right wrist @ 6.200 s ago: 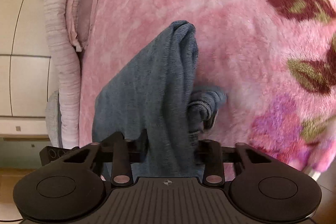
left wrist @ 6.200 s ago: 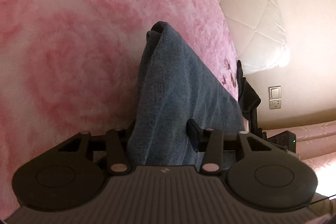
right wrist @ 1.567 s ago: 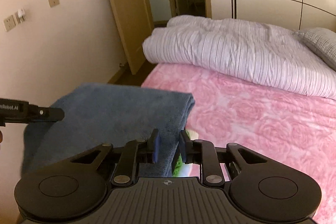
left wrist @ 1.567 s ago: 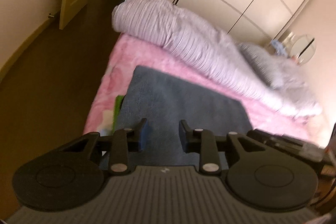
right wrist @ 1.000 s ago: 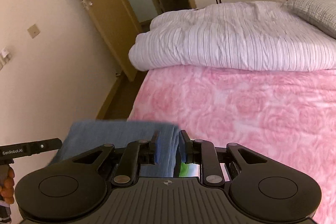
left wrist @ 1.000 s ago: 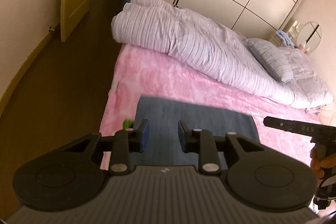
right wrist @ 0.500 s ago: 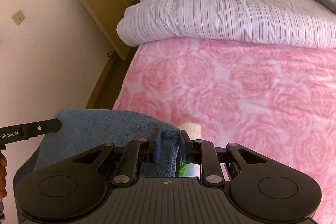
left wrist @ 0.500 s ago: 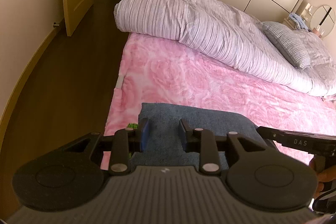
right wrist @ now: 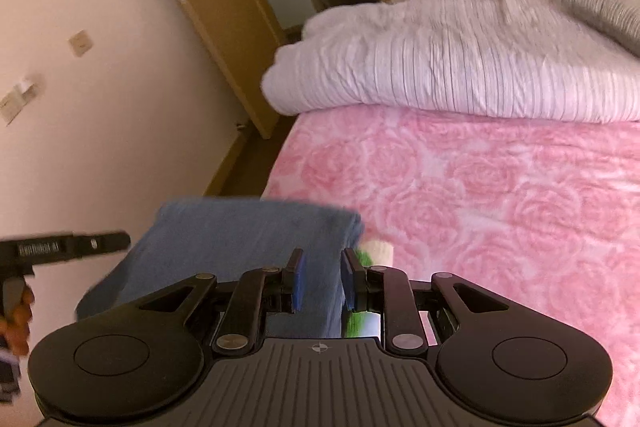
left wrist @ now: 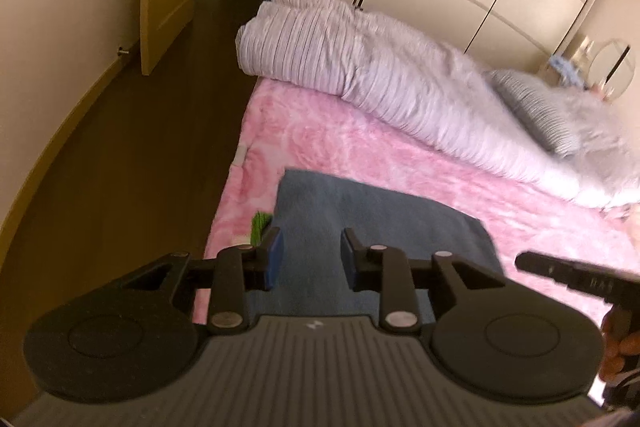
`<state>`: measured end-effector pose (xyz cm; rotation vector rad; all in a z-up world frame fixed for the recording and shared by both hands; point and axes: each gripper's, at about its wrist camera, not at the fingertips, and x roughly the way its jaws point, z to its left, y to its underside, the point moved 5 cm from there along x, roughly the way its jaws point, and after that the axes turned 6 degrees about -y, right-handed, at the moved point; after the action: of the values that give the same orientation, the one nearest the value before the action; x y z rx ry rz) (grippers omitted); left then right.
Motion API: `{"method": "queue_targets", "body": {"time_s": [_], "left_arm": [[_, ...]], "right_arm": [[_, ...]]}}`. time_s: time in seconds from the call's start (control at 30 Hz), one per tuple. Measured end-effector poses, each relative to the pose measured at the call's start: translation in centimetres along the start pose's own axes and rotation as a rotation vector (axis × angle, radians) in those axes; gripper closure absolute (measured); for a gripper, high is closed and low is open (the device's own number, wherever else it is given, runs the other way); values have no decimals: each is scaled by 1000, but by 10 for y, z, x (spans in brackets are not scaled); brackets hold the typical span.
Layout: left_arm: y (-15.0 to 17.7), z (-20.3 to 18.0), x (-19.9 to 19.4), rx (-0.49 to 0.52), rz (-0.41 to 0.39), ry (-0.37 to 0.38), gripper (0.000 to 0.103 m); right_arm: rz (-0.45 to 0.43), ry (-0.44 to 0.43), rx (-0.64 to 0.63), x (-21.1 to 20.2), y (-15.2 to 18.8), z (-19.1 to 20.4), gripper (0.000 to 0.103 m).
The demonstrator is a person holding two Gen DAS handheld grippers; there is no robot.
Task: Fold clothes
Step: 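Open both grippers and raise them away from the stacked jeans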
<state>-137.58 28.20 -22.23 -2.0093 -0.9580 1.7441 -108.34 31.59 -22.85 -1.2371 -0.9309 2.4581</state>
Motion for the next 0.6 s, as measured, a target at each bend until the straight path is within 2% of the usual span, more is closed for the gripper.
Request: {"method": "queue_targets", "body": {"time_s": [0.13, 0.2, 0.33, 0.43, 0.6], "left_arm": [[39, -8, -37, 23, 11, 43, 78], [59, -13, -45, 50, 20, 40, 78], [102, -15, -42, 103, 57, -16, 75], [117, -9, -39, 94, 54, -46, 74], [134, -4, -35, 88, 45, -72, 71]], "right_arm": [[33, -32, -38, -36, 41, 22, 80], [57, -39, -55, -43, 58, 32, 80], [122, -36, -69, -38, 80, 41, 80], [169, -30, -92, -27, 97, 45, 80], [183, 4, -126, -18, 119, 48, 80]]}}
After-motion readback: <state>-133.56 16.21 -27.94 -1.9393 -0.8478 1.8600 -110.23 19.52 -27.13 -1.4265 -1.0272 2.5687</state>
